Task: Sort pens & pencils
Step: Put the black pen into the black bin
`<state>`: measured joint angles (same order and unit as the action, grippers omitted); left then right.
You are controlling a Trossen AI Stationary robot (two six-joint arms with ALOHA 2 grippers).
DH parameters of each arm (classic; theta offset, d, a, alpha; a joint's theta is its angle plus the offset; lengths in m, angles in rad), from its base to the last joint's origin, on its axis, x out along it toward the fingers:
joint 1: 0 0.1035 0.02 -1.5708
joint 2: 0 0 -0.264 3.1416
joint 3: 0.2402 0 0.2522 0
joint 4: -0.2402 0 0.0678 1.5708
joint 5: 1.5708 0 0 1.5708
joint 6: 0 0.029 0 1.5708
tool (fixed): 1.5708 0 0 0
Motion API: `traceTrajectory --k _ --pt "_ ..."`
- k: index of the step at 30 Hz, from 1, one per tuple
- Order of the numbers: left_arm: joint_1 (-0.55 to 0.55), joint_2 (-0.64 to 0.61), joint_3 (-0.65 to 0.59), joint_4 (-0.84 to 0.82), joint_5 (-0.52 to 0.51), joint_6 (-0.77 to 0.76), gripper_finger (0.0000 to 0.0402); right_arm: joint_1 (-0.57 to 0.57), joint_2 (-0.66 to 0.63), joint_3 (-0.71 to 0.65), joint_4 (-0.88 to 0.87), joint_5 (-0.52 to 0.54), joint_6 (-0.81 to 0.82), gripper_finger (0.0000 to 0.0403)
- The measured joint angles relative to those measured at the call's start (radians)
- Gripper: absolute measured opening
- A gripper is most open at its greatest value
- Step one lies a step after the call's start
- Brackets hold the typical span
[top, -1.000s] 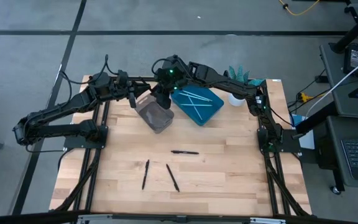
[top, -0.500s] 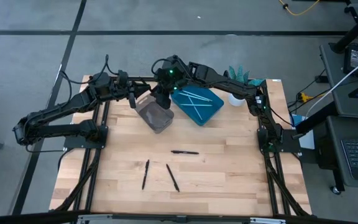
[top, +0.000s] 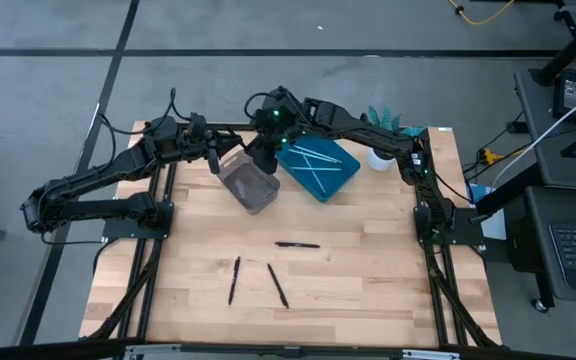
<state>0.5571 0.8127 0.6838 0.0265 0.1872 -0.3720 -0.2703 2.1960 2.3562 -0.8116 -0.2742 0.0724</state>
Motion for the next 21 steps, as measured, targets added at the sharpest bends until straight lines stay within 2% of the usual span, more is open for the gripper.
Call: traceTrajectory --k 13,21 --pt "-0.001 0.000 0.000 -0.028 0.000 -0.003 0.0027 -0.053 0.000 0.000 -0.088 0.018 -0.005 0.0090" --pt "-0.028 -0.001 0.000 -0.203 -0.032 -0.061 0.0027 -0.087 0.000 0.000 -0.120 0.019 -0.030 0.0090"
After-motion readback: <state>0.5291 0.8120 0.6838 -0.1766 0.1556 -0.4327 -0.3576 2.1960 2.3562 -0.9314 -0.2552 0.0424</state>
